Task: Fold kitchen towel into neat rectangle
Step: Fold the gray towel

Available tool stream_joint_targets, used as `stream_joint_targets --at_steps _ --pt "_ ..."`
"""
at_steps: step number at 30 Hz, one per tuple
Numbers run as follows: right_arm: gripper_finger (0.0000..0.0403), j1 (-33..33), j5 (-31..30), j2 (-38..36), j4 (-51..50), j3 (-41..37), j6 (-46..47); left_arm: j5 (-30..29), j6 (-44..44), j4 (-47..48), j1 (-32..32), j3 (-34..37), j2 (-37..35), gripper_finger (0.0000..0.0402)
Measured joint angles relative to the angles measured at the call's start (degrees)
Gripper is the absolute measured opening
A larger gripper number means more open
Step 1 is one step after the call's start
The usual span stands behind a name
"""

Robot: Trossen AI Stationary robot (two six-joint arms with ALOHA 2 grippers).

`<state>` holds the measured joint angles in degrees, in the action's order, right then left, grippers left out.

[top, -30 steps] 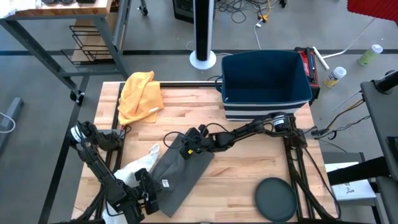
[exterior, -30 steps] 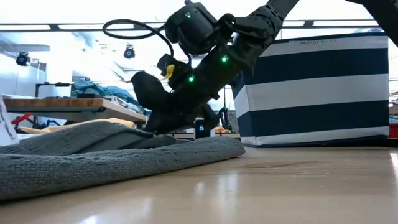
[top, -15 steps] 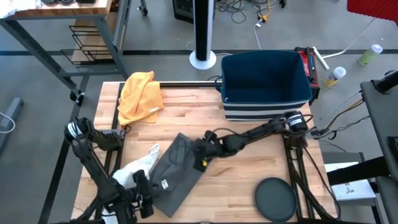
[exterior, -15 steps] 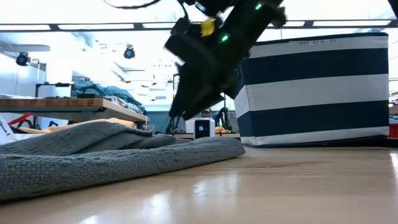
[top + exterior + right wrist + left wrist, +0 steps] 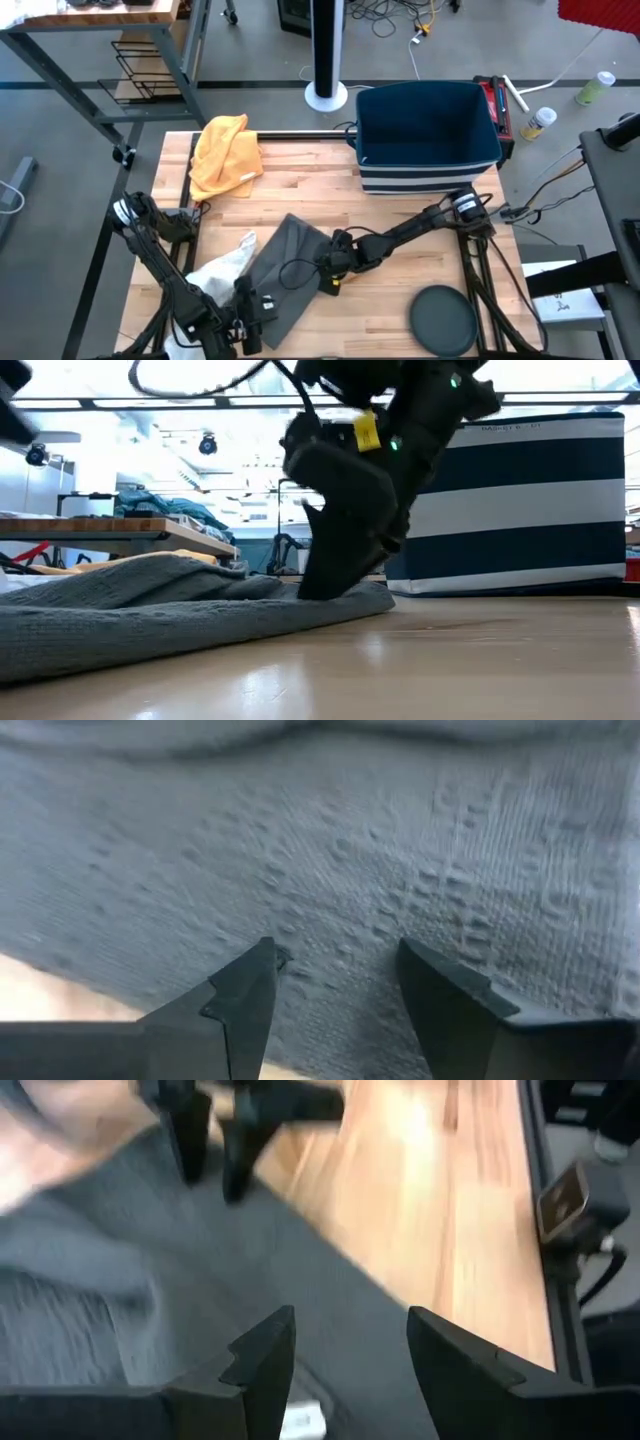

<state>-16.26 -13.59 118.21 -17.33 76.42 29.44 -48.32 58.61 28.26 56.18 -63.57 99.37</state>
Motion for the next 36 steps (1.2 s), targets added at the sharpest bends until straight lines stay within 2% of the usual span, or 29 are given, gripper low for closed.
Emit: stream_joint_targets --at_steps 4,7,11,14,20,24,28,36 --pt "0.0201 0.75 -1.4 -1.2 -1.52 -2.07 0.18 -0.7 -4.73 -5.01 -1.8 -0.44 1.0 0.0185" --pt "0.0201 0.65 -1.87 -2.54 -6.88 -2.6 -0.03 -0.45 -7.09 -9.42 -3.89 -0.44 3.01 0.0185" --pt "0.0201 -0.53 -3.3 -5.58 -14.63 -5.19 0.37 -0.87 -10.76 -10.21 -6.37 -0.53 4.95 0.0185" --pt "0.02 -2.22 -3.58 -9.02 -15.52 -8.76 2.74 -1.86 -15.38 -10.32 -8.27 -1.39 5.23 0.0185" --pt "0.0201 -6.08 -4.59 -15.69 -8.23 -13.89 7.11 7.38 -22.17 -10.19 -12.76 -2.28 5.22 0.0186" --pt "0.0199 -6.98 -5.17 -17.73 -4.88 -15.54 8.12 8.44 -22.04 -7.55 -13.6 -2.31 5.12 0.0192" --pt "0.0199 -7.38 -5.61 -18.38 -4.28 -15.12 8.08 10.56 -18.21 -0.93 -14.09 -2.3 4.9 0.0198" --pt "0.0189 -7.41 -5.92 -18.01 -3.16 -14.25 8.06 9.6 -15.61 4.97 -14.94 -1.91 5.7 0.0187"
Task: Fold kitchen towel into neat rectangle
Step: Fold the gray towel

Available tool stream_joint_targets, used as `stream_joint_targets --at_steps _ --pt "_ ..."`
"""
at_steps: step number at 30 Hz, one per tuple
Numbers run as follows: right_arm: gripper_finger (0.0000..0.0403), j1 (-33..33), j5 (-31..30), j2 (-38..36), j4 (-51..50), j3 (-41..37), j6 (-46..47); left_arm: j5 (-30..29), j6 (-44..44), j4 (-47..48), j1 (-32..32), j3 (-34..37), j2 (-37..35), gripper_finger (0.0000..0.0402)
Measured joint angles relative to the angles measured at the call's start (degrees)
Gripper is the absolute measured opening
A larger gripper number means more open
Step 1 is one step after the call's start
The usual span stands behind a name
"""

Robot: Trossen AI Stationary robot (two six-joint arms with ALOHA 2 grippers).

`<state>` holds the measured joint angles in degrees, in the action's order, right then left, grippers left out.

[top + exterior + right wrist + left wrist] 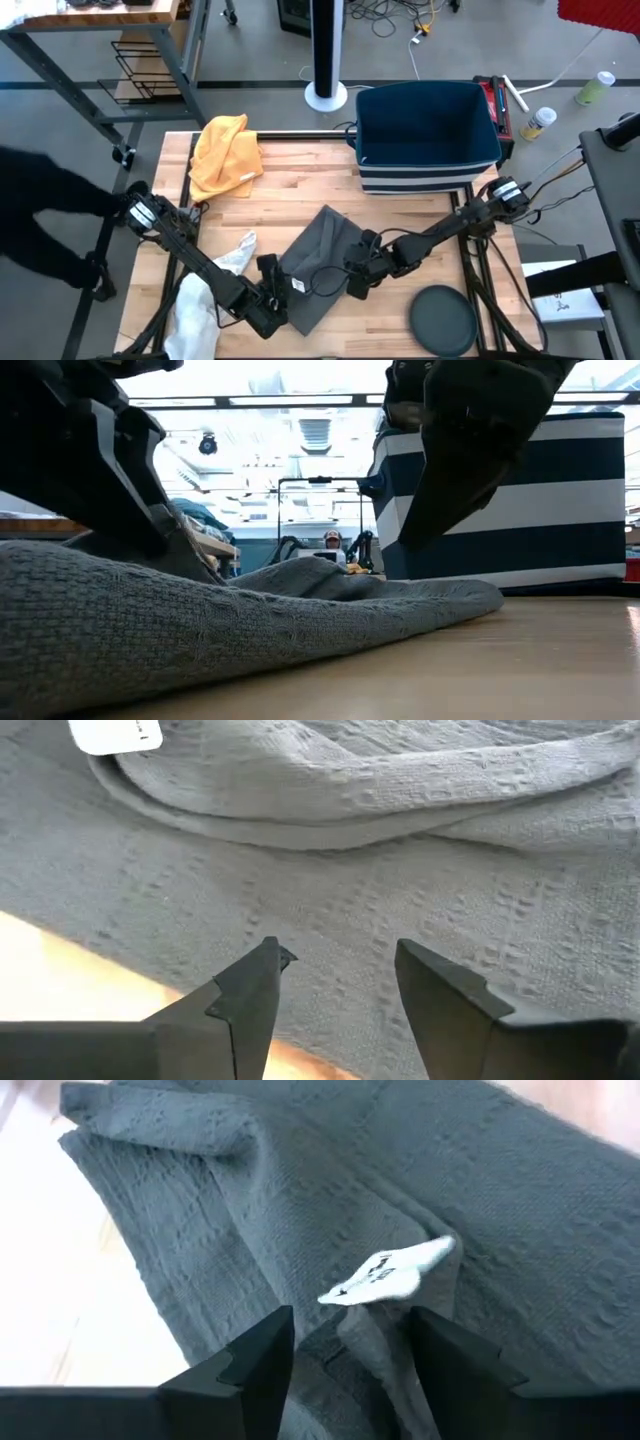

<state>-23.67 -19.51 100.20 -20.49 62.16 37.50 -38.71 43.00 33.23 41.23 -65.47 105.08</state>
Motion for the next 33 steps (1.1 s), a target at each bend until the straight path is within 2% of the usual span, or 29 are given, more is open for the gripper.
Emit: stream_joint_targets --at_steps 4,6,9,11,16,24,28,33 --pt "0.0182 0.05 -0.02 0.0 -0.02 -0.12 0.41 0.36 0.63 -0.19 0.0 -0.04 0.0 0.0153" --pt "0.018 0.03 -0.02 0.25 0.3 -0.12 0.87 0.41 1.83 -0.12 0.0 -0.04 0.0 0.0117" --pt "0.0178 0.03 0.0 1.12 0.4 -0.19 1.47 0.49 6.97 1.32 0.04 -0.08 -0.02 0.0035" --pt "0.0178 0.05 -0.01 2.14 1.28 -0.19 1.55 0.7 11.24 2.57 0.59 -0.07 -0.27 0.0013" --pt "0.0178 0.35 0.28 5.99 2.19 -0.34 2.89 0.89 22.59 6.21 3.33 -0.09 -0.91 0.0025" --pt "0.0175 0.71 1.95 8.3 2.48 -0.51 4.52 4.17 43.96 18.67 8.32 0.07 -1.03 0.0021" --pt "0.0175 0.71 2.28 8.17 2.49 -0.51 4.52 4.15 46.61 18.79 9.74 0.09 -1.02 0.0055" --pt "0.0176 0.71 2.58 8.13 2.52 -0.56 4.52 5.86 48.03 22.56 10.7 0.11 -1.21 0.0118"
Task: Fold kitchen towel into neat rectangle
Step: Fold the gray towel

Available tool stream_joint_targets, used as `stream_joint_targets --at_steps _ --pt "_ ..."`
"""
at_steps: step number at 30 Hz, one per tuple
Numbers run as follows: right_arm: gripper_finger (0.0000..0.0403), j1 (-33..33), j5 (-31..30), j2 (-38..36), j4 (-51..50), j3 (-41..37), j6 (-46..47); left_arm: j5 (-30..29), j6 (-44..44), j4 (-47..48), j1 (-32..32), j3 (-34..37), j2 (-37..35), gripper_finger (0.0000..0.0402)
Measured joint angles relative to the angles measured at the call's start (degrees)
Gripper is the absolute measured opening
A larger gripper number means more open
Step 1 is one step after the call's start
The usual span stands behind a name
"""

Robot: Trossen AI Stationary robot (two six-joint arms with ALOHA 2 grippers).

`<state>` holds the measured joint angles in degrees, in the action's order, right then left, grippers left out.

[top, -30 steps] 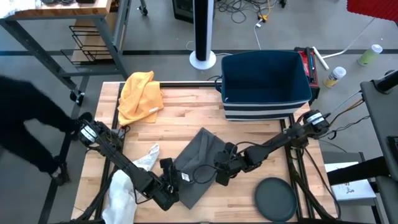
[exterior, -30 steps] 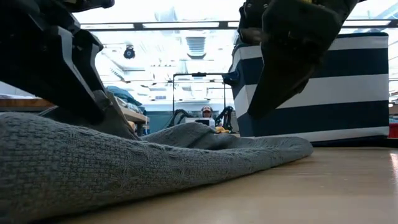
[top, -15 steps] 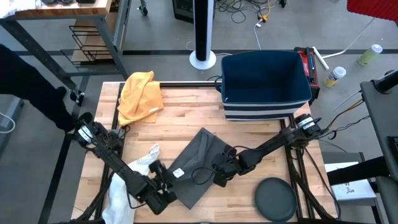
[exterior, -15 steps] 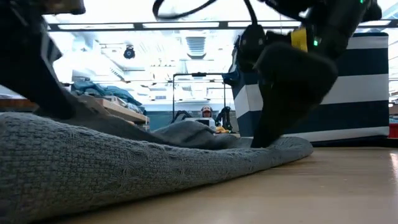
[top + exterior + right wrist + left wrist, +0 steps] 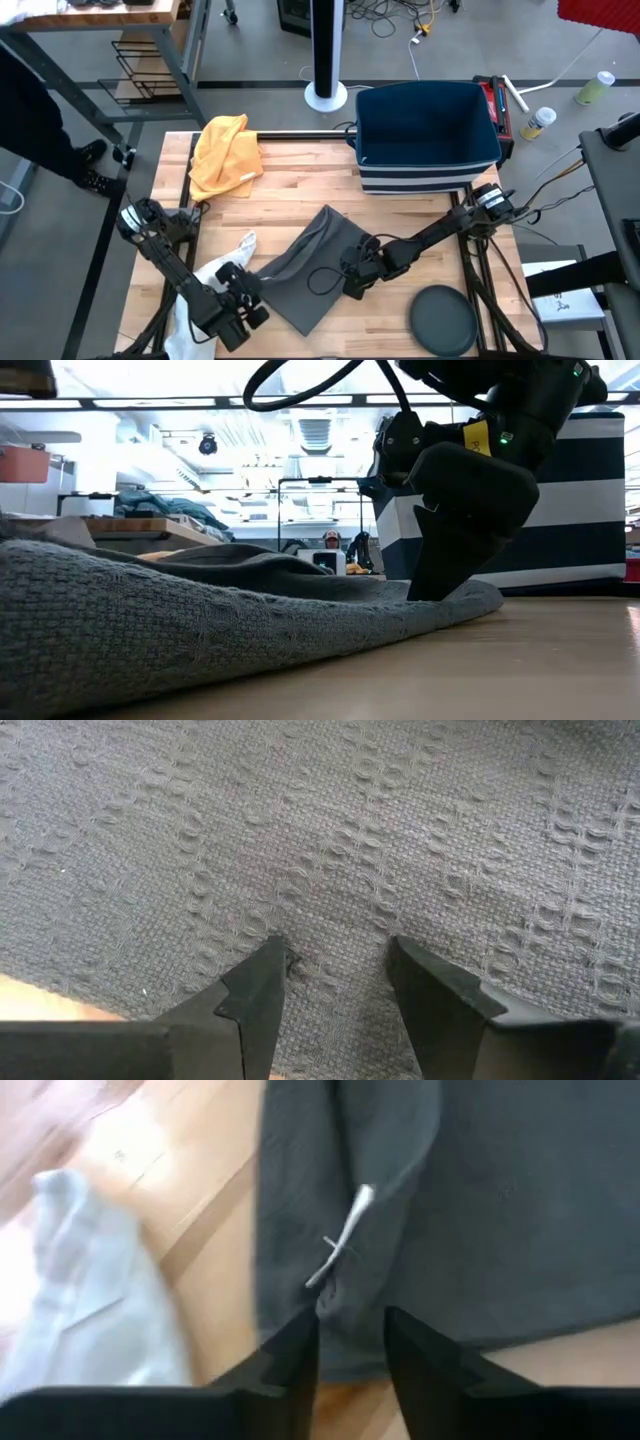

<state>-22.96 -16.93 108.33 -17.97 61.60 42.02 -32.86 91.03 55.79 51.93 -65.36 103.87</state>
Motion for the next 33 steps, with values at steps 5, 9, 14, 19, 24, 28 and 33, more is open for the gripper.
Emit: stream_joint_targets --at_steps 5,9,14,19,24,28,33 --pt "0.0174 -0.02 0.12 -1.48 -0.11 -0.24 0.04 0.21 1.17 2.64 0.27 0.02 -1.32 0.0175" --pt "0.0175 0.23 -0.73 -3.69 0.37 -0.26 -0.64 -5.41 1.46 2.36 0.27 0.02 -3.21 0.0195" --pt "0.0174 0.71 -1.73 -3.78 5.28 -0.24 -2.94 -16.6 -6.82 -10.17 -1.66 0.02 -3.68 0.019" --pt "0.0174 -0.28 -0.53 -3.54 10.29 -0.13 -6.05 -12.47 -34.16 -35.62 -8.93 0.37 0.25 0.0176" --pt "0.0171 -1.57 -0.58 -3.53 10.28 -0.13 -6.03 -10.13 -41.36 -39.24 -16.47 0.59 1.82 0.0166" --pt "0.017 -2.16 0.79 -3.1 10.34 -0.16 -5.99 -7.57 -42.8 -39.03 -21.57 2.88 2.4 0.0159" --pt "0.0169 -1.97 0.46 -3.08 10.36 -1.11 -5.56 -7.36 -42.57 -33.18 -25.55 4.48 1.17 0.0155"
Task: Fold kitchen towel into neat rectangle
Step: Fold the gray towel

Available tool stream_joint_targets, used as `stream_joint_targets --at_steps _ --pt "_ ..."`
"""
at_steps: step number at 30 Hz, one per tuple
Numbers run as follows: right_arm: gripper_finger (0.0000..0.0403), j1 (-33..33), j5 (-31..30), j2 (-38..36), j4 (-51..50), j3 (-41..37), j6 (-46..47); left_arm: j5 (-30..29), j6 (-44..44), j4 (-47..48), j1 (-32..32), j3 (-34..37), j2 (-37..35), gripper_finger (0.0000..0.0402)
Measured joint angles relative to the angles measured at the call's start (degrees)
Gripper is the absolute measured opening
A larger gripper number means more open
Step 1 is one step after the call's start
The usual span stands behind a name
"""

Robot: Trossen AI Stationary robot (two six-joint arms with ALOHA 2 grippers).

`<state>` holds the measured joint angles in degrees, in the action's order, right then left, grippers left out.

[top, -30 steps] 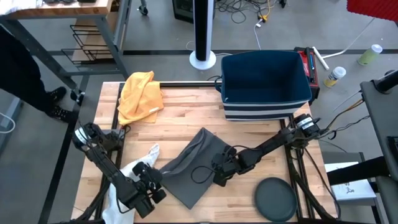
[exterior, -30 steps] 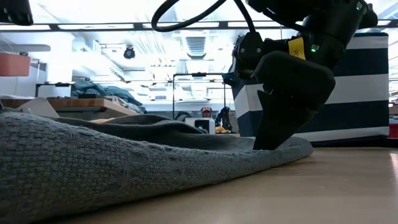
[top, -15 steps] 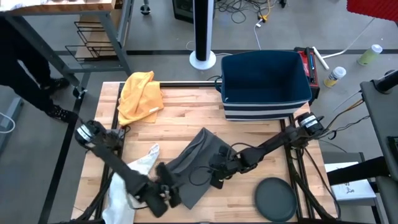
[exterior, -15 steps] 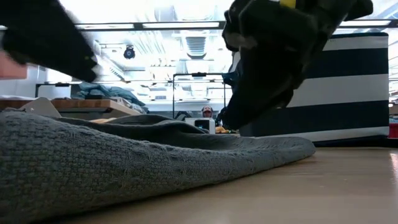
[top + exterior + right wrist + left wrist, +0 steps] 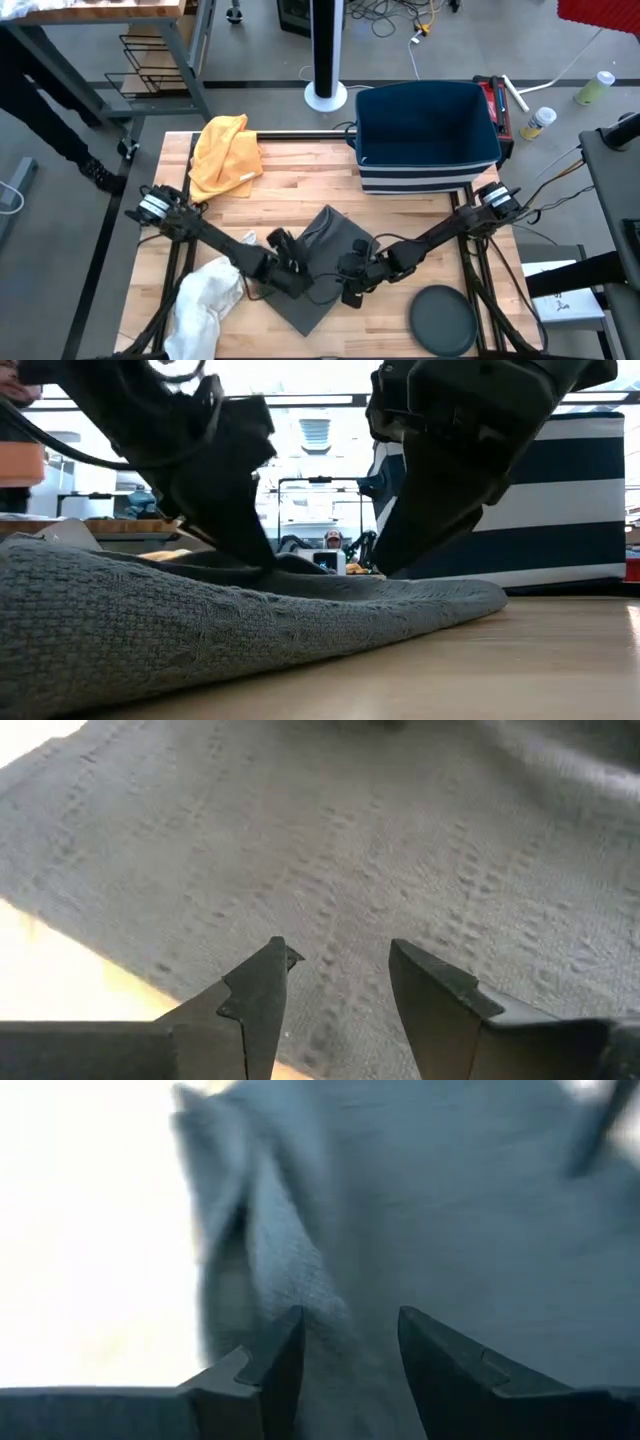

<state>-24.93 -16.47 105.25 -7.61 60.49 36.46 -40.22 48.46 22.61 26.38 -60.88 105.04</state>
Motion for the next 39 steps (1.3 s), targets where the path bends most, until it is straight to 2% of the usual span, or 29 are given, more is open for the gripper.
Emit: stream_joint_targets --at_steps 4,12,14,19,23,25,31,33,36,39 --pt "0.0169 0.02 0.08 0.0 -0.21 -2.39 2.25 -3.28 1.1 9.66 -0.82 -0.07 -2.1 0.0158" --pt "0.0169 0.07 -0.44 -0.26 0.08 -5.45 7.02 -5.65 6.68 25.88 -0.84 -0.04 -5.27 0.0162" --pt "0.0169 0.07 -0.44 -0.26 -0.2 -5.21 6.94 -6.34 7.59 26.93 -0.28 -0.04 -6.37 0.0159" --pt "0.0169 0.07 -1.62 -0.92 -3.74 -3.62 5.14 -8.49 6.03 22.79 3.42 -0.01 -9.07 0.0153" --pt "0.0169 0.07 -1.95 -1.2 -6.55 -3.23 4.92 -8.2 5.1 16.99 8.22 0.98 -11.27 0.0155" --pt "0.0169 -0.07 -1.2 -0.63 -6.22 -3.24 4.9 -5.73 2.54 10.46 10.42 1.95 -12.04 0.0158" --pt "0.0169 -0.15 -0.6 -1.19 -16.04 -3.0 4.34 12.02 -9.55 -17.6 12.62 8.68 -12.15 0.0155" --pt "0.0169 0.4 -0.87 -2.2 -21.63 -3.05 4.58 15.69 -10.9 -25.33 12.41 11.65 -11.57 0.0154" --pt "0.0169 0.55 -1.96 -3.95 -27.18 -3.38 6.01 17.15 -11.1 -34.45 11.43 16.4 -10.66 0.0153" --pt "0.0169 0.27 -1.49 -6.24 -25.06 -3.43 6.62 17.18 -10.9 -40.2 10.51 20.26 -9.3 0.0153"
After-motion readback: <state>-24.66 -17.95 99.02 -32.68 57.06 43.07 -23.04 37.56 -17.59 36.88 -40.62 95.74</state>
